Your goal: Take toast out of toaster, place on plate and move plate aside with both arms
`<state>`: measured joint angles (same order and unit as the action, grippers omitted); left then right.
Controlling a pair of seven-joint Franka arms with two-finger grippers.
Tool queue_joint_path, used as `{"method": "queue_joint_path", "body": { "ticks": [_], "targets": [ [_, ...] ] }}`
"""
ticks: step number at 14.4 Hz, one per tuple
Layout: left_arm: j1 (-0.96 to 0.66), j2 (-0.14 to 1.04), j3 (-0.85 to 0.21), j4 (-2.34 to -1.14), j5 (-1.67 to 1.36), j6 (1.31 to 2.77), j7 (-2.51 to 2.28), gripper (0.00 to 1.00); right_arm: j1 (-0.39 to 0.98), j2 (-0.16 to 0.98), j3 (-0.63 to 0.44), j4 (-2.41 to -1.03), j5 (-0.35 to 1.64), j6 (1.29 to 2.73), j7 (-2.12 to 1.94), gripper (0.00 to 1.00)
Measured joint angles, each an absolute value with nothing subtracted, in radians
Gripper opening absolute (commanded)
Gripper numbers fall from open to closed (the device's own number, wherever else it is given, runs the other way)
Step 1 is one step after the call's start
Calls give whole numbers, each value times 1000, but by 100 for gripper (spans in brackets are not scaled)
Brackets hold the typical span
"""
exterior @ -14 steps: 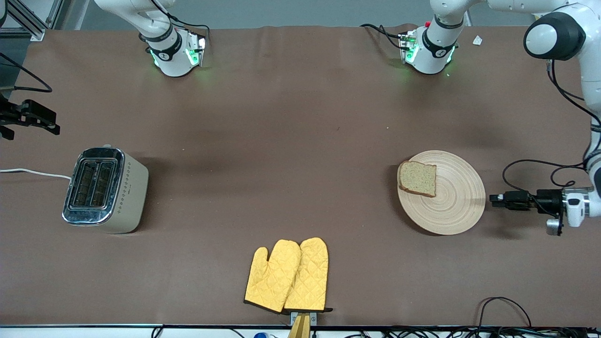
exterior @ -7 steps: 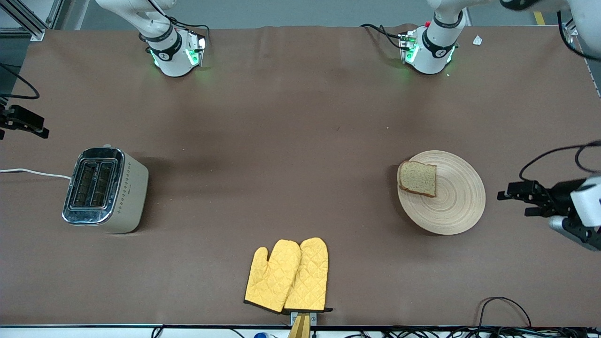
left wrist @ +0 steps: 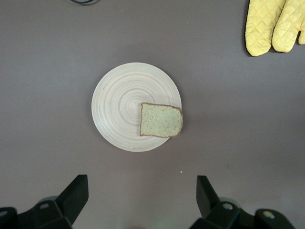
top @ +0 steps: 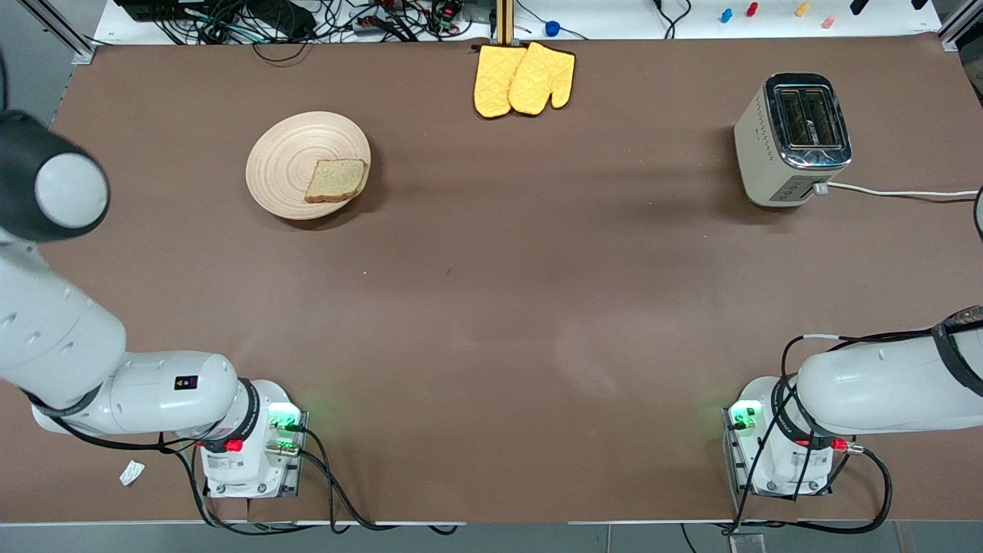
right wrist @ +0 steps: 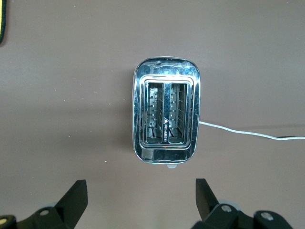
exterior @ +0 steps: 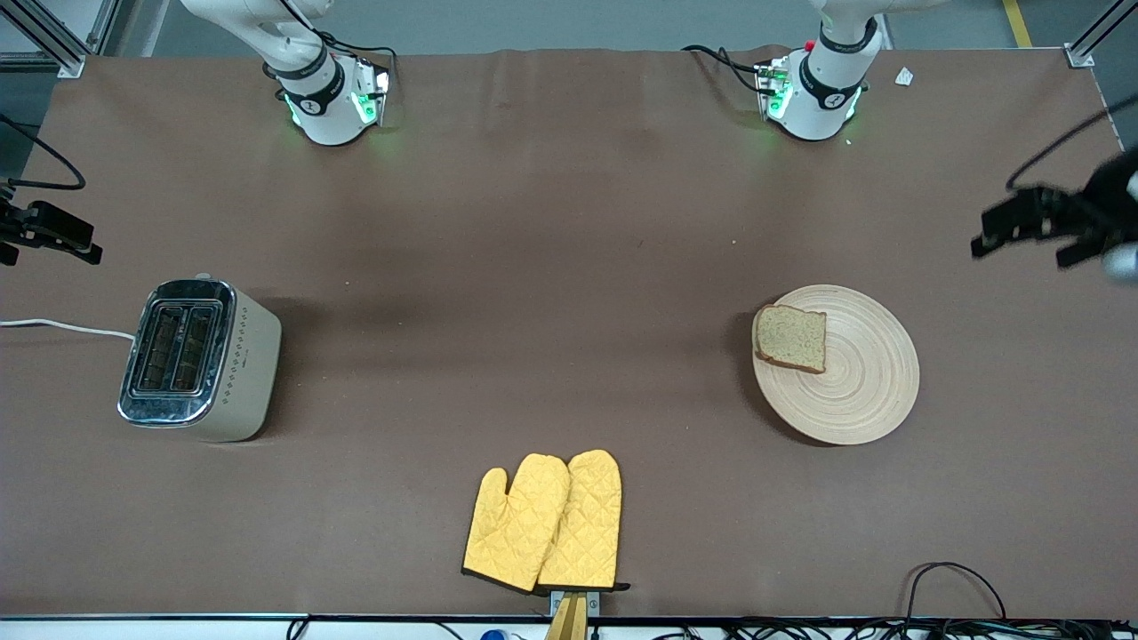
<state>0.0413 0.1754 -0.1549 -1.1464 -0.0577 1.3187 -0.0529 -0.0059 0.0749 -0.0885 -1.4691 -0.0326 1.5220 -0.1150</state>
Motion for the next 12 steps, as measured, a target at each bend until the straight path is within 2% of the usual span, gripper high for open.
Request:
{"method": "queue_joint_path", "body": {
  "ticks": [2, 4, 6, 8, 12],
  "targets": [
    [43, 90, -155, -1268, -56, 1411, -62, 100, -6, 75, -89, -1469, -33, 1522, -115, 100],
    [42, 20, -158, -1444, -56, 1574, -62, 100, -6, 75, -88, -1469, -32, 1521, -115, 100],
    [41, -35, -173, -1585, -56, 1669, -62, 100, -3, 75, -85, -1469, -31, 1521, -115, 100],
    [41, -71, -194, -1646, -56, 1695, -69, 100, 0, 75, -79, -1469, -30, 1521, -114, 100],
    [47, -91, -196, -1659, -56, 1700, -71, 100, 2, 75, -71, -1469, -28, 1519, -113, 100]
  ]
}}
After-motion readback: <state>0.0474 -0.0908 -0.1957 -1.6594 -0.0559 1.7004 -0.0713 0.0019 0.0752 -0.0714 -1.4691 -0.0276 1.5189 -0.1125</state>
